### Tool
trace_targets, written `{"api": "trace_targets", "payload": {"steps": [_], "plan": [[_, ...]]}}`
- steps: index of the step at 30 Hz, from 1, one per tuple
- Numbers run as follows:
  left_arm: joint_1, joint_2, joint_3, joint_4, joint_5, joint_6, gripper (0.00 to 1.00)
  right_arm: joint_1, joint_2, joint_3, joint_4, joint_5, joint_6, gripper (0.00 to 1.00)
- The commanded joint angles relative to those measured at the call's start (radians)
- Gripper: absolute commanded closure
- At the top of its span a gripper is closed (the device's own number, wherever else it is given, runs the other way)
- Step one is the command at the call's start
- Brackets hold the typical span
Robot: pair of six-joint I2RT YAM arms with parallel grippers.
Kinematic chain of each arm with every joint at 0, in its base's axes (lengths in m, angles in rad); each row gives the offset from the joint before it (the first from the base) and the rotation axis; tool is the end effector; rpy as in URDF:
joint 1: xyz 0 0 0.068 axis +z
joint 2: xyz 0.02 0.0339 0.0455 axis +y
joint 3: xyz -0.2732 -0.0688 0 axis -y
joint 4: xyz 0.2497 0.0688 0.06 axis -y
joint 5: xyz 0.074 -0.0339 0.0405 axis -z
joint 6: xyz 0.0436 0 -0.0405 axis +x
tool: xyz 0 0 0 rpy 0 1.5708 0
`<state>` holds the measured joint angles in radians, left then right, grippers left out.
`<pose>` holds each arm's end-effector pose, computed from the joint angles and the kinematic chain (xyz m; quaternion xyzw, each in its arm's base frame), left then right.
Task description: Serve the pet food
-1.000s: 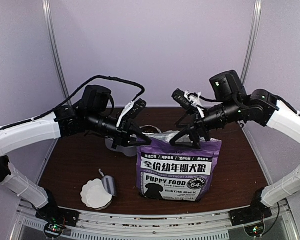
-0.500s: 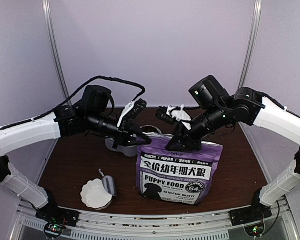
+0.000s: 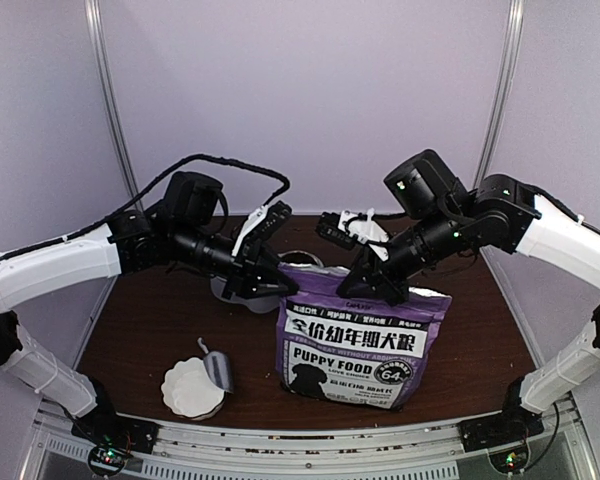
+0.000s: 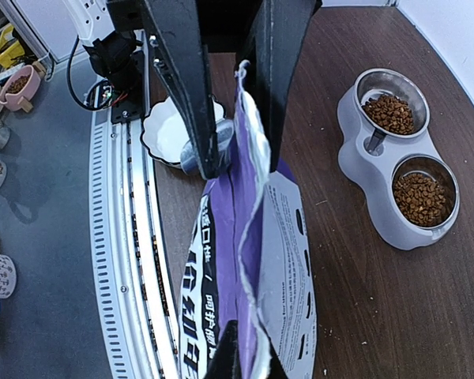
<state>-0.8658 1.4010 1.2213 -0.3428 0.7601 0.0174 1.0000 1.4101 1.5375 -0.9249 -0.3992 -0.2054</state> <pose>0.1856 -0.2645 0.3445 0.5115 0.6475 -0.4840 0.2914 0.1457 0.2583 0.3927 -0.5762 0.7055 0.3123 0.2698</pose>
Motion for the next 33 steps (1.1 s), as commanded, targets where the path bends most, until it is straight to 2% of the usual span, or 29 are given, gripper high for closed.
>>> {"api": "trace_targets", "payload": {"steps": [1, 5, 11, 16, 20, 23, 31, 33], "plan": [[0.004, -0.015, 0.005, 0.036, 0.067, -0.015, 0.78, -0.001, -0.014, -0.003, 0.012, -0.008, 0.013, 1.00], [0.004, -0.025, -0.009, 0.069, 0.078, -0.033, 0.80, -0.001, -0.008, -0.001, 0.014, -0.013, 0.017, 1.00], [0.004, -0.040, -0.025, 0.102, 0.080, -0.049, 1.00, -0.001, -0.004, 0.001, 0.014, -0.013, 0.016, 1.00], [0.004, -0.045, -0.034, 0.108, 0.079, -0.044, 1.00, -0.001, 0.002, 0.009, 0.019, -0.024, 0.023, 0.98], [0.004, -0.047, -0.033, 0.108, 0.082, -0.042, 1.00, -0.001, 0.013, 0.023, 0.035, -0.046, 0.036, 0.81], [0.004, -0.048, -0.034, 0.108, 0.083, -0.040, 1.00, -0.001, 0.032, 0.040, 0.035, -0.062, 0.037, 0.74], [0.004, -0.048, -0.033, 0.101, 0.081, -0.034, 1.00, 0.010, 0.082, 0.096, 0.026, -0.086, 0.034, 0.71], [0.003, -0.048, -0.032, 0.100, 0.082, -0.033, 1.00, 0.013, 0.087, 0.105, 0.028, -0.089, 0.035, 0.75]]}}
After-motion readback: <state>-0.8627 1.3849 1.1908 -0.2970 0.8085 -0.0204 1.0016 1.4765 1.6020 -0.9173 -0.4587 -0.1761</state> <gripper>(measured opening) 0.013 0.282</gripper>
